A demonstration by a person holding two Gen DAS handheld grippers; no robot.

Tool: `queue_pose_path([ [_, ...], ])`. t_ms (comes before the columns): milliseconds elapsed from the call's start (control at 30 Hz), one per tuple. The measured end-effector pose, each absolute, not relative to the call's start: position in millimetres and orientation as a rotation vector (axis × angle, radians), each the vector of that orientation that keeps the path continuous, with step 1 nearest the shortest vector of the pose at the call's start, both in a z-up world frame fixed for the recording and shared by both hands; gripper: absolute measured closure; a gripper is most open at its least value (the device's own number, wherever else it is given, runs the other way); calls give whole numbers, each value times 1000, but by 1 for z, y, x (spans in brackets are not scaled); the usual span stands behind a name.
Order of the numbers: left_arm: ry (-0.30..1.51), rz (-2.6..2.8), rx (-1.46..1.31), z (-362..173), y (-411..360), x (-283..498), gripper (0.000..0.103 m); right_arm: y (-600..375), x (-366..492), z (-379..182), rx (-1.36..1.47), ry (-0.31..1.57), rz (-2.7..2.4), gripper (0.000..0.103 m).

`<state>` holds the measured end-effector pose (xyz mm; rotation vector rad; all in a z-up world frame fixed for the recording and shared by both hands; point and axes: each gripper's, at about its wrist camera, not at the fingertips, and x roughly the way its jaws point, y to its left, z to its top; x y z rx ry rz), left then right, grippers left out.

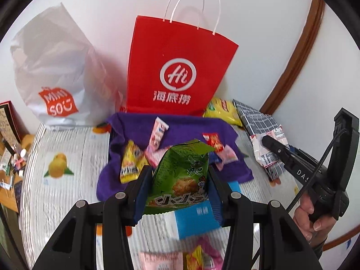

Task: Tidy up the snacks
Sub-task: 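Carry the white-red packet and green chip bag with both grippers over the towel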

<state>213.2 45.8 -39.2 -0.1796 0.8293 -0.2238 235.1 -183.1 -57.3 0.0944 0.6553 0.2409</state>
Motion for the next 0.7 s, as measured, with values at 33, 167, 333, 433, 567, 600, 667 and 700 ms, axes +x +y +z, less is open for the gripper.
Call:
queue_pose_path([
  [33,826,-220,-179,-38,46,220,58,-181,242,-57,92,654,242,80],
  [167,822,-223,-182,-38,44,243,58,-172,265,-54,84,652,255,80],
  [333,840,-215,-207,-45,44,273,58,-165,287,-54,68,642,262,80],
  [433,847,-216,-223,-47,44,292,58,-164,302,-59,63,650,255,80],
  [567,826,-212,-217,-51,42,310,58,-166,316,-72,80,666,260,80],
  [600,828,-207,-216,-55,42,314,58,-165,320,-76,72,682,258,80],
  [667,864,-191,-210,-64,42,323,58,-164,326,-85,51,702,251,80],
  [700,870,-190,-205,-68,42,325,58,-164,329,-88,48,710,248,80],
])
